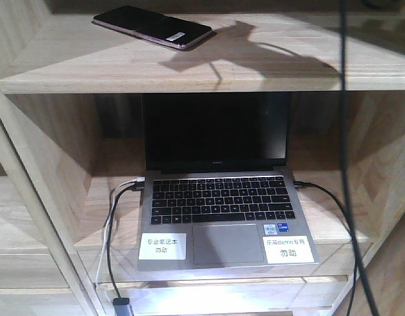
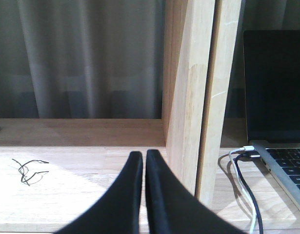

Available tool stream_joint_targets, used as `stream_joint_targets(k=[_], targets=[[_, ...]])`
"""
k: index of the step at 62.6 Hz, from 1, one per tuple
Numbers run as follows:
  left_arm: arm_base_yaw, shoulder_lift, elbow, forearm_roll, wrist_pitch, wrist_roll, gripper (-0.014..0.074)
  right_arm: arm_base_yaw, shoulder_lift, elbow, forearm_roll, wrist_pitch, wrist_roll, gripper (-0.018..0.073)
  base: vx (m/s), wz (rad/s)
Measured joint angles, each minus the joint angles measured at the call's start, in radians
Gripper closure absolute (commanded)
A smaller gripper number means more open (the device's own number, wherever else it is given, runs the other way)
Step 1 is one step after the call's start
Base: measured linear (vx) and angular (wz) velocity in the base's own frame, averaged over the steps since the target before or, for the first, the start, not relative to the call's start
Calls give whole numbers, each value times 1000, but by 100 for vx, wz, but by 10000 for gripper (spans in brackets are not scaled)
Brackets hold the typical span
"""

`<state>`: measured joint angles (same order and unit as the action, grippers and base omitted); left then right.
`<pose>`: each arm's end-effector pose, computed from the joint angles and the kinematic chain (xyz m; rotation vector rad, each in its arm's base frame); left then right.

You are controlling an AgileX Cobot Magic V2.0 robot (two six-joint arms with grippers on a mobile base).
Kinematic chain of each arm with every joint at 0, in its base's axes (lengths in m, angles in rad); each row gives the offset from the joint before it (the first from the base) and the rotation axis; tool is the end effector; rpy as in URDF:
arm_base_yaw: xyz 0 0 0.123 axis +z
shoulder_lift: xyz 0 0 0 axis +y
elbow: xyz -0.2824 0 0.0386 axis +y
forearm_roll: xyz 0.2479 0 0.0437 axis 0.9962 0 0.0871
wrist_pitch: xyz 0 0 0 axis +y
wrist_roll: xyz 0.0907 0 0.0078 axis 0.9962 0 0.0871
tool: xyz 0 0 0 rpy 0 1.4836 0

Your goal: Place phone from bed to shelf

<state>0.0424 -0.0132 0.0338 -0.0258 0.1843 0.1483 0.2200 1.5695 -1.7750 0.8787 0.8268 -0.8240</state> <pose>0.0562 0.0020 0.1856 0.0716 1.6883 0.1200 0.3237 0.1253 0.4756 -0.7321 1.7243 0.6208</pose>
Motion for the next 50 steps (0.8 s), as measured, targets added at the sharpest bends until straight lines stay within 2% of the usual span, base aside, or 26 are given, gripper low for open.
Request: stream_joint_targets(k=[26,50], targets=[[0,0,0,0,0,0,595,0,-454,607,24,-335,-45,566,0,0],[0,0,0,0,0,0,595,0,-903,1053,27,-469,-75,566,0,0]])
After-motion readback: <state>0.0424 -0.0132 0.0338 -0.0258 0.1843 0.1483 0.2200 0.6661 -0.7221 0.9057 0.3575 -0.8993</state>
